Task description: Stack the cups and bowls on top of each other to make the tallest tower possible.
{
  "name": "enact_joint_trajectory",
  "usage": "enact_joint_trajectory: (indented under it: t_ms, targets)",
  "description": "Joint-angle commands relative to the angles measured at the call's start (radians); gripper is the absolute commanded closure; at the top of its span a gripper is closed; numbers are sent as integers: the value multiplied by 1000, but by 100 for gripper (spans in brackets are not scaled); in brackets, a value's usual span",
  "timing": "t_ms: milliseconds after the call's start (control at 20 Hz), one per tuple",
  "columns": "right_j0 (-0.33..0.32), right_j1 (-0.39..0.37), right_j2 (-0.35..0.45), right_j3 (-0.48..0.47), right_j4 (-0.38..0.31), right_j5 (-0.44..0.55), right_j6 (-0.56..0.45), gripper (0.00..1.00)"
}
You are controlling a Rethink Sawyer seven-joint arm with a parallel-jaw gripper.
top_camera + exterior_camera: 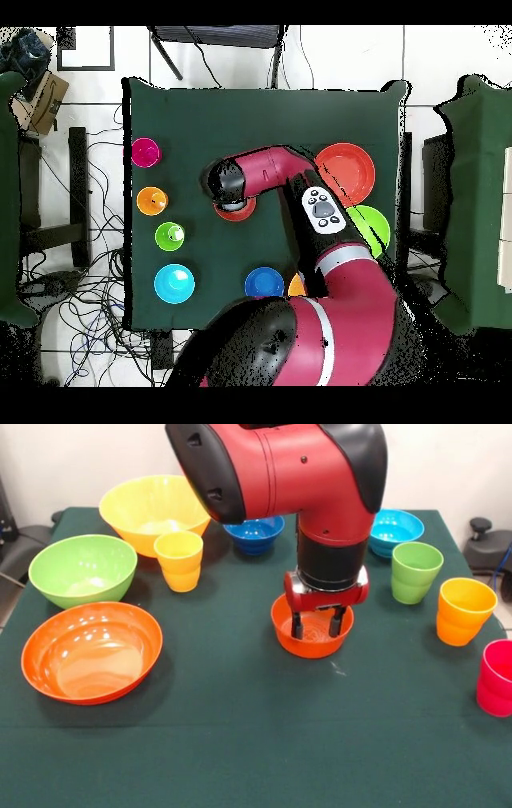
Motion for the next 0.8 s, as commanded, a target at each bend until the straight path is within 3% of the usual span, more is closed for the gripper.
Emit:
enact_joint_trajectory:
  t_ms: [50, 450, 800]
  targets:
    - [-56, 74, 75, -104, -75, 71, -371, 0]
    - [-99, 74, 95, -114, -86, 95, -430, 0]
    - [-81, 94, 92, -150, -77, 131, -423, 0]
